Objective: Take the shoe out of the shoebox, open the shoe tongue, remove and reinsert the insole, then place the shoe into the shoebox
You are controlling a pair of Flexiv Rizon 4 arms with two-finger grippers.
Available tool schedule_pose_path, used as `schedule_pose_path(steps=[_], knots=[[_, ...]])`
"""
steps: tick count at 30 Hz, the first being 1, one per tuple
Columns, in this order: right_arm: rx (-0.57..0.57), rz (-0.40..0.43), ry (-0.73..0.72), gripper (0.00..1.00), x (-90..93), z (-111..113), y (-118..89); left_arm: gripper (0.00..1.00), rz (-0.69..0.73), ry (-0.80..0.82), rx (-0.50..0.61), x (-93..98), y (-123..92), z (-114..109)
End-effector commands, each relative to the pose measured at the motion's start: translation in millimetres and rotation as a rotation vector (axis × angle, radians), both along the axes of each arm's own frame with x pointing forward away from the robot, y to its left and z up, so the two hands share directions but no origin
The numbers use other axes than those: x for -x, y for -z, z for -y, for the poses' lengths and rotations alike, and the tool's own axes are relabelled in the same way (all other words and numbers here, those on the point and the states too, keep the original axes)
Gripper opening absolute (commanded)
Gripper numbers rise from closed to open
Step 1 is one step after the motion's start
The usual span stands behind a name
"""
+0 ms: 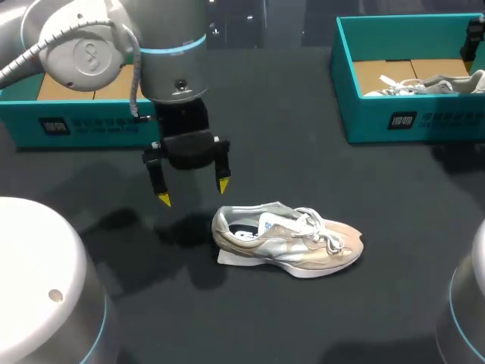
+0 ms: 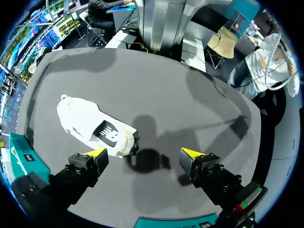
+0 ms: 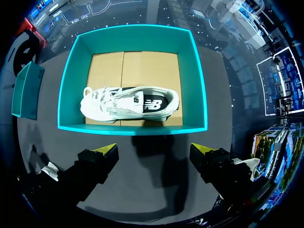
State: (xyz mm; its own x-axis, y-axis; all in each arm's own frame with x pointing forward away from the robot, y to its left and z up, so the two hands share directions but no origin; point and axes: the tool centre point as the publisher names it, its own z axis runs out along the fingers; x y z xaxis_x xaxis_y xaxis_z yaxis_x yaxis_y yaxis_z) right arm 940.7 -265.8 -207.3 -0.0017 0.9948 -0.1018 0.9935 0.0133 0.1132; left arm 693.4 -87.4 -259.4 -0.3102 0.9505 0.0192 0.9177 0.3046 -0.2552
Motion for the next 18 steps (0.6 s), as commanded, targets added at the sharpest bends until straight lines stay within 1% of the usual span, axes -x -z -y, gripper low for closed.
schedule_pose_path(steps=[1, 2, 6, 9, 11, 13, 18], knots=[[0.002, 0.001, 0.001, 1.0, 1.0, 0, 0, 1.0, 0.027, -0.018, 0.069, 3.2, 1, -7], [0.002, 0.001, 0.001, 1.0, 1.0, 0, 0, 1.0, 0.02, -0.078, 0.093, 2.4, 2, -7], [0.002, 0.001, 0.001, 1.0, 1.0, 0, 0, 1.0, -0.106, -0.285, 0.226, 1.4, 3, -14], [0.002, 0.001, 0.001, 1.0, 1.0, 0, 0, 1.0, -0.162, -0.402, 0.331, -0.9, 5, -18], [0.002, 0.001, 0.001, 1.0, 1.0, 0, 0, 1.0, -0.241, -0.477, 0.418, -0.6, 5, -22], [0.002, 0.001, 0.001, 1.0, 1.0, 0, 0, 1.0, -0.321, -0.555, 0.477, -4.3, 7, -26], [0.002, 0.001, 0.001, 1.0, 1.0, 0, 0, 1.0, -0.321, -0.555, 0.477, -4.3, 7, -26]])
